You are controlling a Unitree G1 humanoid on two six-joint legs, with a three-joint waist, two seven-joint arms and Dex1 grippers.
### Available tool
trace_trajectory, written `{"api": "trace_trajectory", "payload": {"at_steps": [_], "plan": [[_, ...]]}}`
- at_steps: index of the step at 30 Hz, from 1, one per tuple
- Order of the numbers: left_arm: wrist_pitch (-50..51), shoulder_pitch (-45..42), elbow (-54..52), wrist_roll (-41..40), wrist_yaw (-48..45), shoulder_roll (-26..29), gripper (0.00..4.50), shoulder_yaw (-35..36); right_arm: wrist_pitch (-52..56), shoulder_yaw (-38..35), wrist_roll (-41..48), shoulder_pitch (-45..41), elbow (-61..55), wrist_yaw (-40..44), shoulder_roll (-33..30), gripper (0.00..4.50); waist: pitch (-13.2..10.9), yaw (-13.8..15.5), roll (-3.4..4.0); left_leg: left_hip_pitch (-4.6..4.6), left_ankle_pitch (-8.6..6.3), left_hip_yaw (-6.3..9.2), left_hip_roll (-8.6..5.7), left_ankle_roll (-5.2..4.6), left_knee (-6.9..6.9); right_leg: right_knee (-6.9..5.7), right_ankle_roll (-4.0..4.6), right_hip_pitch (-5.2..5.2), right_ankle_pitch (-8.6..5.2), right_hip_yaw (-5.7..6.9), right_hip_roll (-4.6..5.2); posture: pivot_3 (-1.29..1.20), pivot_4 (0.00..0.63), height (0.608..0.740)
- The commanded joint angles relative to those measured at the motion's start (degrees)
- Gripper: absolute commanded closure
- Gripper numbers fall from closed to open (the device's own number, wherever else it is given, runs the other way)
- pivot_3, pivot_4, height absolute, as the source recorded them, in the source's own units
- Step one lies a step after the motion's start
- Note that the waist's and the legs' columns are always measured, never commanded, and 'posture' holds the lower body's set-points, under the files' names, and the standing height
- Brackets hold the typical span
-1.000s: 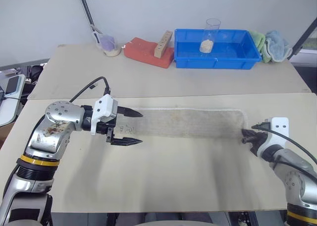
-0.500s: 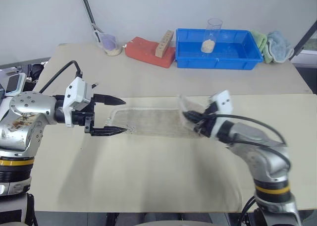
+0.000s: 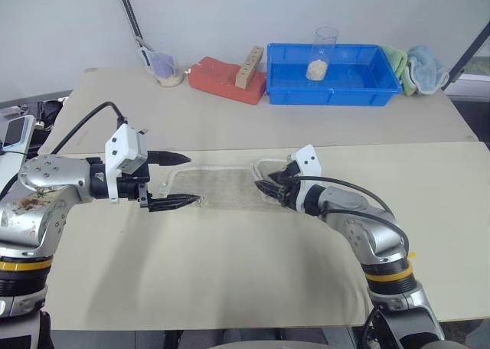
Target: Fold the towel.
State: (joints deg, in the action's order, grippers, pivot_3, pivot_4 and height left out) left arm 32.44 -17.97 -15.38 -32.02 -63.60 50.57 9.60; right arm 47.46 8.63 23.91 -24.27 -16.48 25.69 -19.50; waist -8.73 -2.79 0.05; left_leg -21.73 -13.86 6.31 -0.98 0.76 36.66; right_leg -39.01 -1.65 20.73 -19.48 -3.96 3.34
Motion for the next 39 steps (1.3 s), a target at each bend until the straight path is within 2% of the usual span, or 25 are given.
{"api": "trace_trajectory", "payload": {"at_steps": [1, 5, 8, 11, 13, 21, 30, 31, 32, 35, 39], "plan": [[5.08, 3.53, -4.00, -2.72, 10.69, -3.60, 0.00, 7.06, -1.14, 1.06, 0.85, -3.49, -6.28, 4.55, -2.70, 0.72, 0.00, -0.03, 0.00, 0.00, 0.00, 0.01, 0.01, 0.00, 0.00, 0.01, 0.00, 0.00, 0.00, 0.00, 0.00, 0.00, 0.150, 0.740], [15.02, 11.96, -10.77, -6.91, 23.60, -9.66, 0.00, 14.80, -3.37, 3.31, 0.09, -6.23, -8.34, 10.88, -7.23, 0.72, 0.01, -0.14, -0.02, 0.04, -0.01, 0.01, 0.05, 0.00, -0.02, 0.01, 0.00, 0.04, 0.00, 0.00, 0.02, 0.00, 0.150, 0.740], [20.80, 17.11, -15.25, -10.30, 34.49, -17.11, 0.00, 19.33, -4.42, 4.36, 0.95, -8.19, -8.55, 15.76, -9.29, 0.72, 0.01, 0.17, -0.04, 0.04, -0.01, 0.03, 0.07, 0.00, -0.02, 0.01, 0.00, 0.04, 0.00, 0.02, 0.04, 0.00, 0.150, 0.740], [24.23, 20.68, -18.22, -11.32, 43.52, -24.17, 0.00, 20.32, -5.44, 4.96, 0.66, -9.32, -7.76, 18.75, -10.19, 0.72, 0.04, 0.41, -0.09, 0.06, -0.01, 0.00, 0.07, 0.01, -0.02, 0.03, 0.00, 0.01, 0.00, -0.01, 0.10, 0.00, 0.150, 0.740], [25.64, 22.01, -19.22, -11.12, 47.33, -27.38, 0.00, 18.38, -6.34, 5.07, -0.20, -10.05, -6.55, 19.63, -10.19, 0.72, 0.07, 0.77, -0.13, 0.05, -0.01, 0.02, 0.02, 0.02, -0.01, 0.04, 0.01, -0.01, 0.00, -0.01, 0.16, 0.00, 0.150, 0.740], [27.18, 17.94, -14.87, -9.40, 59.16, -36.37, 0.00, 15.10, -7.75, 5.08, -0.18, -11.67, -6.37, 22.94, -10.67, 0.72, 0.11, 1.36, -0.20, 0.04, -0.01, -0.03, -0.06, 0.05, -0.01, 0.11, 0.02, -0.06, 0.01, -0.01, 0.17, 0.00, 0.150, 0.740], [29.71, 11.79, -9.82, -7.67, 67.61, -41.76, 0.00, 13.14, -7.67, 4.73, 0.68, -13.06, -6.37, 29.08, -14.60, 0.72, 0.12, 1.88, -0.22, 0.08, -0.01, -0.12, -0.08, 0.05, 0.00, 0.18, 0.02, -0.15, 0.01, 0.00, 0.15, 0.00, 0.150, 0.740], [30.10, 11.41, -9.80, -7.54, 67.81, -41.76, 0.55, 12.44, -7.50, 4.59, 0.93, -13.10, -6.44, 29.57, -14.92, 0.67, 0.12, 1.91, -0.22, 0.12, -0.01, -0.13, -0.09, 0.05, -0.01, 0.19, 0.02, -0.20, 0.01, 0.00, 0.16, 0.00, 0.150, 0.740], [30.39, 11.16, -9.83, -7.46, 67.95, -41.72, 0.86, 11.93, -7.39, 4.50, 1.09, -13.12, -6.48, 29.89, -15.13, 0.67, 0.12, 1.91, -0.22, 0.16, -0.01, -0.16, -0.08, 0.05, -0.01, 0.23, 0.02, -0.26, 0.01, 0.01, 0.14, 0.00, 0.150, 0.740], [32.77, 10.09, -9.75, -7.05, 70.02, -42.57, 2.21, 10.75, -6.94, 4.10, 1.74, -13.13, -6.66, 31.05, -15.89, 0.67, 0.12, 1.94, -0.22, 0.17, -0.01, -0.15, -0.09, 0.05, -0.01, 0.27, 0.02, -0.30, 0.01, 0.01, 0.15, 0.00, 0.150, 0.740], [33.84, 8.56, -9.68, -4.87, 71.35, -42.57, 4.19, 8.00, -7.24, 3.92, 1.83, -13.32, -6.61, 32.57, -17.33, 0.67, 0.11, 2.26, -0.23, 0.15, -0.01, -0.15, -0.15, 0.07, 0.00, 0.46, 0.02, -0.43, 0.01, 0.03, 0.18, 0.00, 0.150, 0.740]]}}
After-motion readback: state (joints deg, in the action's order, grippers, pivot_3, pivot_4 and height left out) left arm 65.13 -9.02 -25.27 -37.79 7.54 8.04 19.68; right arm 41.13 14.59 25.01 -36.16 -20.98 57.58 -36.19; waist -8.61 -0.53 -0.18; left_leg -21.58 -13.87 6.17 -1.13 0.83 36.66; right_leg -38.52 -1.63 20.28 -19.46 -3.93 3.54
